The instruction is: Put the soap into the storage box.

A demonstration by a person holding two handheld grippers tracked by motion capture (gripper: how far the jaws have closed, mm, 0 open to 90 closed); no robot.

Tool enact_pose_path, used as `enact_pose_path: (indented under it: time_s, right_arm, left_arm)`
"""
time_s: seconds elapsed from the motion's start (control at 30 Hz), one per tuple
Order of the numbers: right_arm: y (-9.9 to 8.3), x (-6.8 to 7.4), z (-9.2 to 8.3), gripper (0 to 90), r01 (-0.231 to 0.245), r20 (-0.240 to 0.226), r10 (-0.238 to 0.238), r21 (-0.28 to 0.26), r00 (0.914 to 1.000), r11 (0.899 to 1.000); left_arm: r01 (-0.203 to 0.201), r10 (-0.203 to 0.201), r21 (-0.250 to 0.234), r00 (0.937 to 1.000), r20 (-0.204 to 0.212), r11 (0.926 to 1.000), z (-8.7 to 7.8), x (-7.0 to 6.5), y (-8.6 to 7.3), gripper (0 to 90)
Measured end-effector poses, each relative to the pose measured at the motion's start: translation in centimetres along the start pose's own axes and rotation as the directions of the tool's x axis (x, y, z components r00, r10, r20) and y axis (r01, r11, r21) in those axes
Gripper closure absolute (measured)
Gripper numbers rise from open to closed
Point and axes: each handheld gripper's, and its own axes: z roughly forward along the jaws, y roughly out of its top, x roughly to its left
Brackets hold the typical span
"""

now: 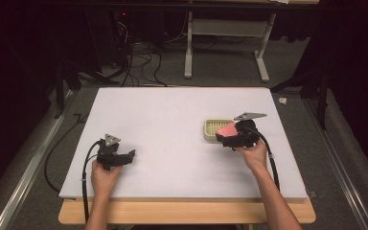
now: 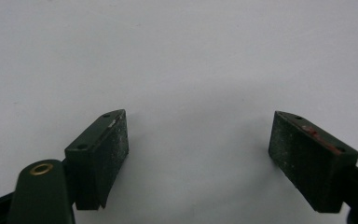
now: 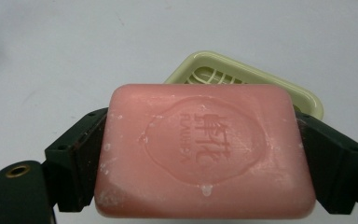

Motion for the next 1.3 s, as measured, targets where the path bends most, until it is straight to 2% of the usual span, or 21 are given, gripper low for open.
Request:
enact_pose_path:
  time_s: [0.43, 0.87, 1.3]
  right_arm:
    - [0.0, -0.7, 1.0, 13.6, -0.026, 0.032, 0.026, 0.007, 0.9992, 1.0]
    - [1.0, -1.0, 2.0, 13.6, -0.042, 0.053, 0.04, 0.034, 0.9978, 0.999]
    - [1.1, -1.3, 3.4, 13.6, -0.078, 0.074, 0.074, 0.063, 0.9945, 0.995]
  left_arm:
    - [0.0, 0.0, 0.0, 1.0, 0.0, 1.0, 0.0, 0.0, 0.0, 20.5]
    - [0.001, -0.001, -0.002, 1.0, 0.0, 1.0, 0.0, 0.0, 0.0, 20.5]
    - [0.0, 0.0, -0.001, 1.0, 0.0, 1.0, 0.0, 0.0, 0.0, 20.5]
